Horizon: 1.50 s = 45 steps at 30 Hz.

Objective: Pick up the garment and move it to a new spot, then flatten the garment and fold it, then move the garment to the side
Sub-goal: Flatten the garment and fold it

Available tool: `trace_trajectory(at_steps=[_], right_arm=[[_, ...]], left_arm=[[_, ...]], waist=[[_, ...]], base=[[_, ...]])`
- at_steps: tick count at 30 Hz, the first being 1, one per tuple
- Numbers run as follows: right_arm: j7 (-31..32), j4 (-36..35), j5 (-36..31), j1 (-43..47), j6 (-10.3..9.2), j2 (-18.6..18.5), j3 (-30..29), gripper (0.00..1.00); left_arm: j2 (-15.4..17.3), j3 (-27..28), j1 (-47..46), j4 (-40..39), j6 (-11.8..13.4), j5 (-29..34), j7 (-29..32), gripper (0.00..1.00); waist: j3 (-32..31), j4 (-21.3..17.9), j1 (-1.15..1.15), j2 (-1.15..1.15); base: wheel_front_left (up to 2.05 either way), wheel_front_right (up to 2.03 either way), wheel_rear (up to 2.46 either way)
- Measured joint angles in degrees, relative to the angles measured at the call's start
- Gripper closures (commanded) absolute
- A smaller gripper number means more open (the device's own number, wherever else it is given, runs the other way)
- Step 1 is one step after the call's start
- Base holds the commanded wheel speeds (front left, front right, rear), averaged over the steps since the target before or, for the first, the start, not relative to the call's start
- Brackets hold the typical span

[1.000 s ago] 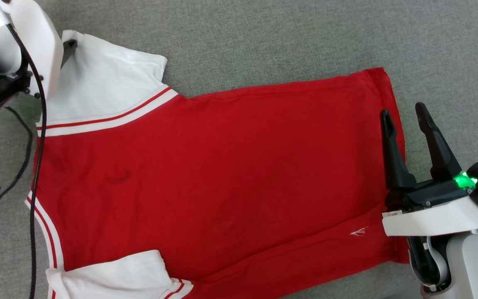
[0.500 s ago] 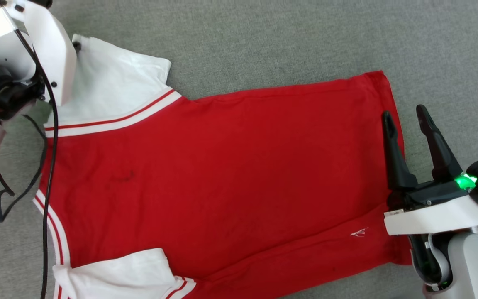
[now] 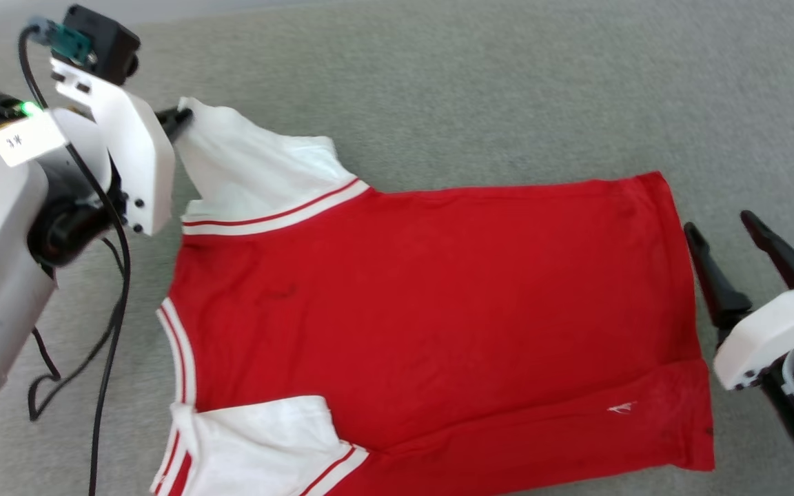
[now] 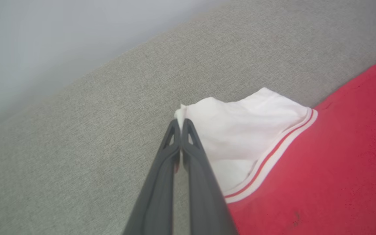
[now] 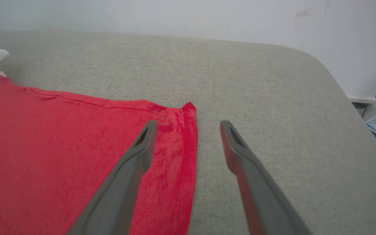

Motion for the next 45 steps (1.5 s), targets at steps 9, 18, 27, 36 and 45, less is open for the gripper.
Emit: trace_trajectory(at_steps=[9,18,27,36,45], right_arm=[[19.6,4.8,5.6,-6.0,0.01,-10.0,1.0,0.00],[29.4,10.4,7.7,-12.9,0.01,-14.6,3.8,0.00],[32.6,15.3,7.5,-17.0,0.01,-15.6,7.2,0.00],[33.0,19.3,8.8,-18.3,-0.02,-16.2,9.5,0.71],[24.0,24.1,10.7,-18.6,0.04,-12.6,6.0,1.00]], left_arm=[[3.6,0.2,8.6,-16.5,4.1,-1.7,-1.2,1.00],[5.5,0.2,12.2,-28.0,7.4,-1.0,-2.5,1.00],[5.7,0.1,12.4,-31.6,8.1,-0.1,-3.2,1.00],[5.4,-0.2,12.3,-31.8,8.0,0.6,-3.5,1.00],[4.9,-0.3,14.1,-29.4,9.2,0.0,-5.4,1.00]], waist=[[-2.9,6.1,0.00,0.00],[-0.3,9.7,0.00,0.00],[3.0,12.1,0.01,0.00],[4.4,13.3,0.00,0.00],[1.9,13.1,0.01,0.00]], base=[[0.00,0.00,0.00],[0.00,0.00,0.00],[0.00,0.00,0.00],[0.00,0.00,0.00],[0.00,0.00,0.00]])
